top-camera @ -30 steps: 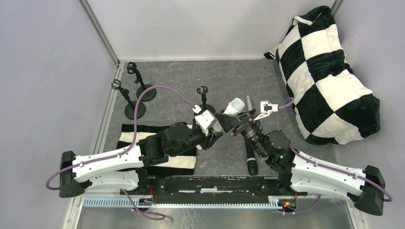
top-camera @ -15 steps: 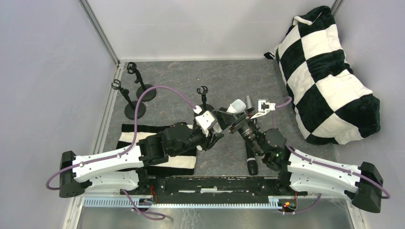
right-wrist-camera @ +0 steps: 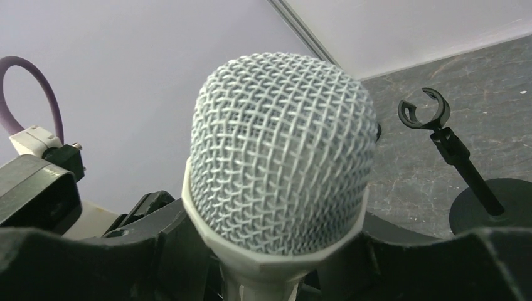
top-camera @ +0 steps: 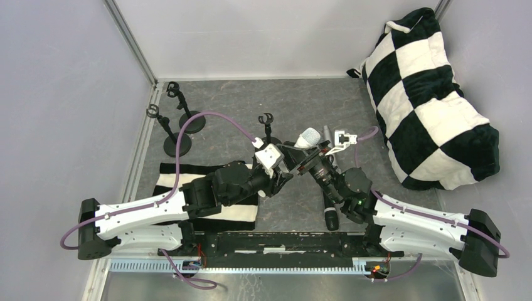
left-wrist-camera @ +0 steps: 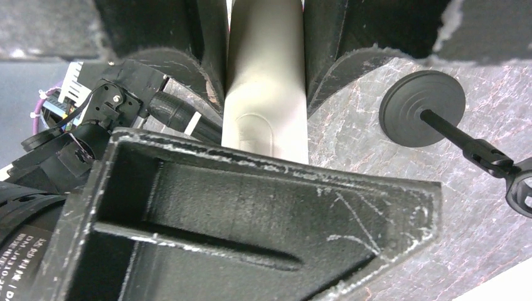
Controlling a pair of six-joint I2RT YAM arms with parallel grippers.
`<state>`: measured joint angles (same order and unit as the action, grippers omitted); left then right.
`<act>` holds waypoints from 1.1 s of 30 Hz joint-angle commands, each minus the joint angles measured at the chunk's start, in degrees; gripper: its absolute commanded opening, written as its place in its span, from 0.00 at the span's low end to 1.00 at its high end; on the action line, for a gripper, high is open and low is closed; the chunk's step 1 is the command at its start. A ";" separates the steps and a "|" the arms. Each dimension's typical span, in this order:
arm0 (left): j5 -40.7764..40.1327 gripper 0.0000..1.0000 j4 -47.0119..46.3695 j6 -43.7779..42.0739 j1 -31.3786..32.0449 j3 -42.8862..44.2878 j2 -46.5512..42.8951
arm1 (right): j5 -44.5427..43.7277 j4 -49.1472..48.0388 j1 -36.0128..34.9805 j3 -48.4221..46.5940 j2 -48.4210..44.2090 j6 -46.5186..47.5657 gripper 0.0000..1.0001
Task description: Attach the microphones to the stand
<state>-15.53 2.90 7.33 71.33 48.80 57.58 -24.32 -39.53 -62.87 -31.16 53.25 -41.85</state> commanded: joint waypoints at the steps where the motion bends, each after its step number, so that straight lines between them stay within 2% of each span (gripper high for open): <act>1: -2.97 0.07 -2.66 2.81 -0.02 0.40 -1.17 | 1.34 -3.63 0.20 0.12 0.44 -1.01 0.58; 9: -1.84 0.07 -2.71 2.61 -0.05 0.26 -1.15 | 1.90 -5.01 0.20 0.04 2.00 -1.29 0.52; 11: -1.62 0.08 -2.64 2.52 0.00 0.08 -1.20 | 2.07 -5.51 0.29 0.03 2.30 -1.22 0.45; 13: -1.77 0.14 -2.71 2.52 -0.06 -0.20 -1.24 | 2.63 -6.08 0.37 0.26 2.45 -0.79 0.29; 14: -2.08 0.22 -2.64 2.70 -0.03 -0.38 -1.24 | 2.73 -6.66 0.46 0.45 2.32 -0.14 0.08; 15: -2.59 0.34 -3.83 3.02 -0.04 -0.74 -1.38 | 2.22 -6.55 0.52 0.76 2.00 0.13 0.00; 17: -3.68 0.63 -5.24 3.89 0.02 -2.19 -2.08 | 0.73 -7.02 0.67 1.51 0.85 2.63 0.00; 20: -6.44 0.98 -6.70 5.89 -0.03 -4.65 -3.56 | -3.98 -3.14 0.76 1.65 -1.73 7.15 0.00; 27: -17.25 1.00 -8.17 13.00 -0.21 -11.78 -7.25 | -14.33 9.30 0.83 3.11 -7.71 14.74 0.00; 30: -18.32 1.00 -8.42 16.15 -1.91 -15.20 -8.28 | -14.19 11.49 0.79 5.50 -10.50 19.77 0.00; 33: -16.19 1.00 -10.58 16.34 -4.97 -18.04 -8.06 | -8.17 9.82 0.83 8.84 -14.40 26.81 0.00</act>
<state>-29.41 -3.14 18.65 69.47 33.58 49.93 -35.22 -30.63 -62.06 -25.45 42.76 -25.28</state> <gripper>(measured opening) 0.996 0.460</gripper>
